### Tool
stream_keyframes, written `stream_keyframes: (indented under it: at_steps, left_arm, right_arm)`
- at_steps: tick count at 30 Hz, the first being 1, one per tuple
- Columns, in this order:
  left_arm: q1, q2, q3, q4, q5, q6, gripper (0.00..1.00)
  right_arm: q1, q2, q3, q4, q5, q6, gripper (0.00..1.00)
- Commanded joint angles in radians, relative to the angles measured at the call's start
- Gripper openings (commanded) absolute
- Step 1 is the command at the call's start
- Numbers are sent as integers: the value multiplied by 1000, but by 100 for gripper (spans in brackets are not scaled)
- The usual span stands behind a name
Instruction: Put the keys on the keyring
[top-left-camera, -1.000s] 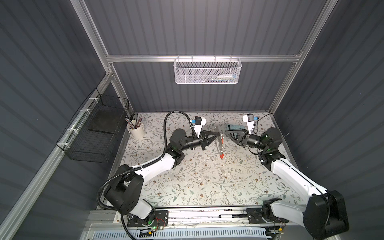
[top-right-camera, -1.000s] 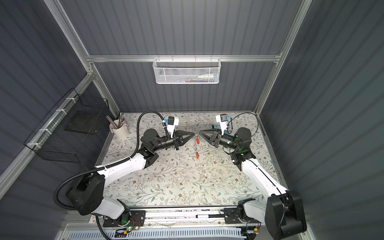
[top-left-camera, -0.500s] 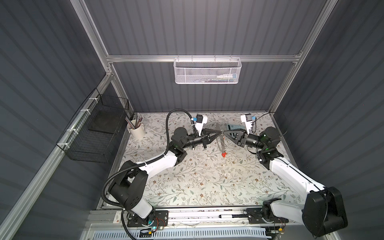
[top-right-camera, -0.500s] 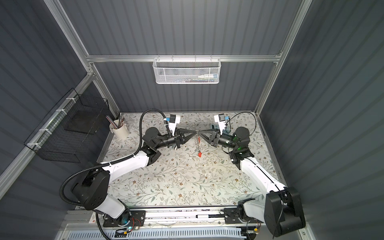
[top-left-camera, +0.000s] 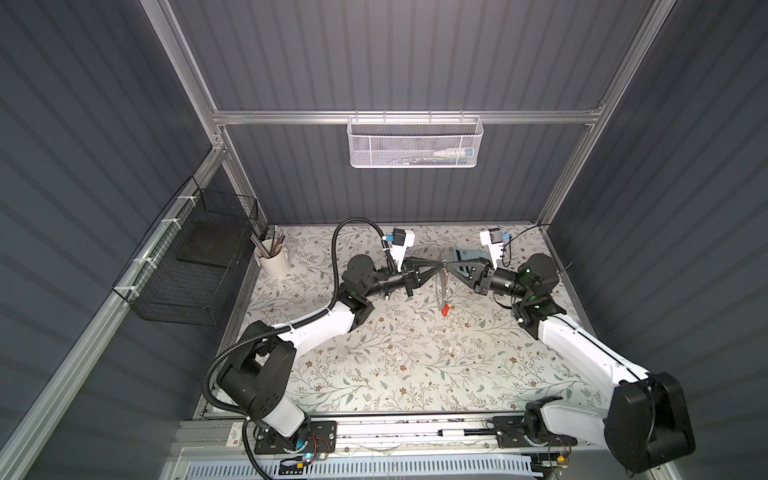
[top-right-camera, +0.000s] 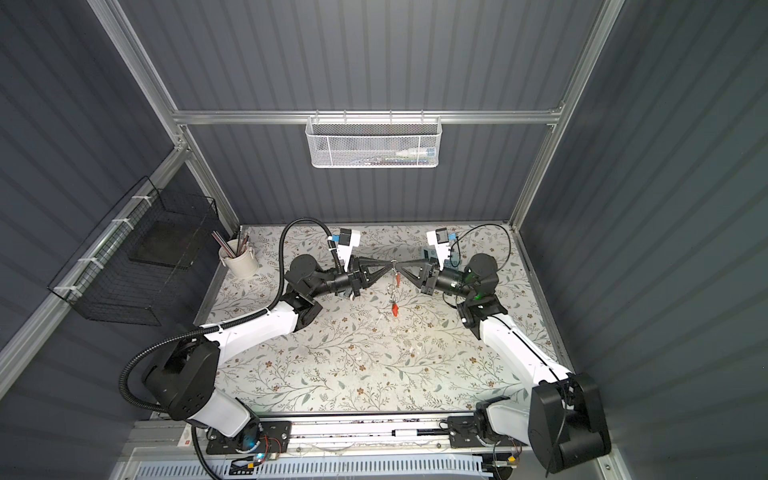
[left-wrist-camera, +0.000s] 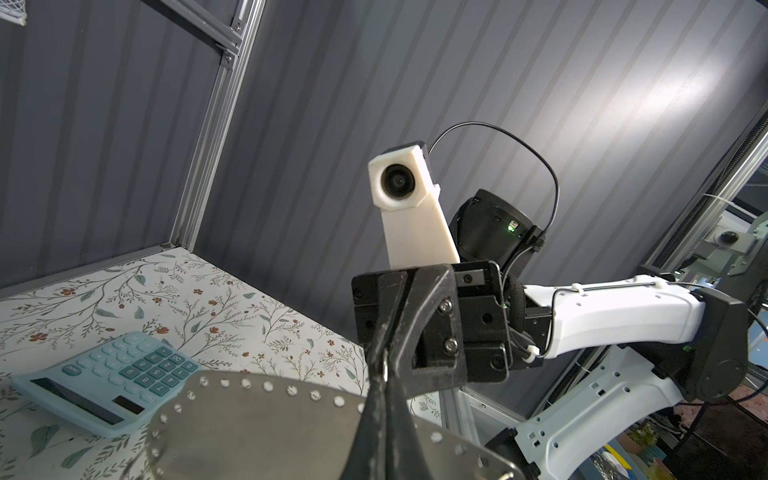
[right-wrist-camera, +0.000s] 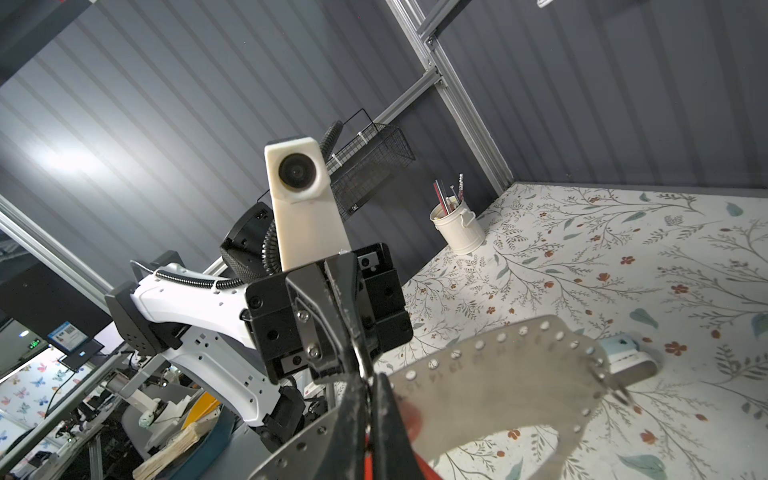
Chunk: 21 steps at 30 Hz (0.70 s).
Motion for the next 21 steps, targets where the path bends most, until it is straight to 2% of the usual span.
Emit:
stream_keyframes:
  at_steps: [1, 3, 7, 10, 12, 14, 17, 18, 21]
  left_arm:
    - [6, 2, 47, -23, 7, 37, 0]
    - [10, -10, 57, -76, 10, 66, 2]
    - [15, -67, 86, -291, 11, 196, 21]
    - [31, -121, 107, -484, 28, 301, 35]
    - [47, -163, 133, -647, 36, 415, 43]
    - [50, -199, 180, -869, 23, 579, 48]
    - [50, -214, 295, -1195, 9, 822, 54]
    - [50, -210, 336, -1290, -7, 883, 54]
    - [49, -196, 421, -1433, -22, 986, 54]
  right_arm:
    - [15, 0, 29, -18, -23, -17, 0]
    - [15, -5, 33, -44, -19, -42, 0]
    - [15, -36, 30, -111, 12, -132, 0]
    - [15, -49, 20, -97, 3, -178, 0]
    - [17, -54, 4, -56, -12, -208, 0]
    - [18, -63, 2, -68, -16, -261, 0]
    - [29, -71, 20, -179, -12, -400, 0]
    - [35, -73, 27, -225, -12, -453, 0]
    - [44, -74, 28, -268, -18, -553, 0]
